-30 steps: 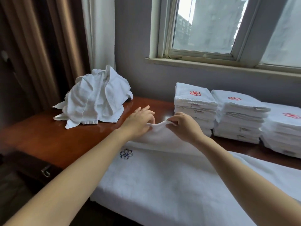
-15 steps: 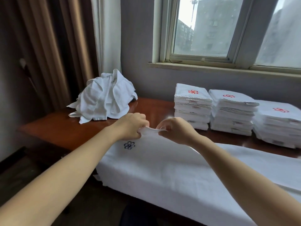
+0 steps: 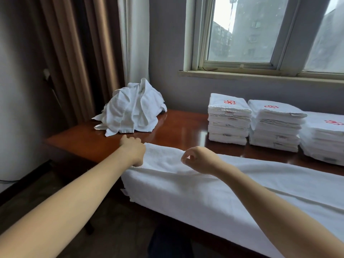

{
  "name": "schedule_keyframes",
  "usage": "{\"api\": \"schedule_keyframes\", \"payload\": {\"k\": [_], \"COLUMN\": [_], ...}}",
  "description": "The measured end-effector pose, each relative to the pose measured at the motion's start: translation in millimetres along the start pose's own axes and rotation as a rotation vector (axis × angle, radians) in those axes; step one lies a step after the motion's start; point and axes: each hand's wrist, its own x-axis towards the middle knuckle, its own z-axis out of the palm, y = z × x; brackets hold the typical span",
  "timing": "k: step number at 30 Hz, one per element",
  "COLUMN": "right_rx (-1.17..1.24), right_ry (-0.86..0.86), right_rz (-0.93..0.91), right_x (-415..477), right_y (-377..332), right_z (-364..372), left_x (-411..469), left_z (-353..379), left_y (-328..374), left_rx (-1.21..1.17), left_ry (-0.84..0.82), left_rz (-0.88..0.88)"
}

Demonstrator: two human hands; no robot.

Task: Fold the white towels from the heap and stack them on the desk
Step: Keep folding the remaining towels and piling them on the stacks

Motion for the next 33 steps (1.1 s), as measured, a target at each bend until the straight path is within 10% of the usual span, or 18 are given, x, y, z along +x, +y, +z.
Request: {"api": "schedule_keyframes", "payload": {"k": [11, 25, 33], "right_rx": [0.037, 0.131, 0.271], "right_ry": [0.173, -0.101, 0.076], "right_rz": [0.108, 0.203, 0.133], "right_x": [40, 104, 130], "right_y": [11, 17, 21], "right_z": [7, 28, 14], "left_x": [34, 85, 116], "left_z": [19, 57, 45], "left_y": [15, 5, 1], "left_rx": [-0.440, -1.321, -1.665], "left_ry": [0.232, 0.244, 0.639], "left_rz": [-0.147, -0.272, -0.255]}}
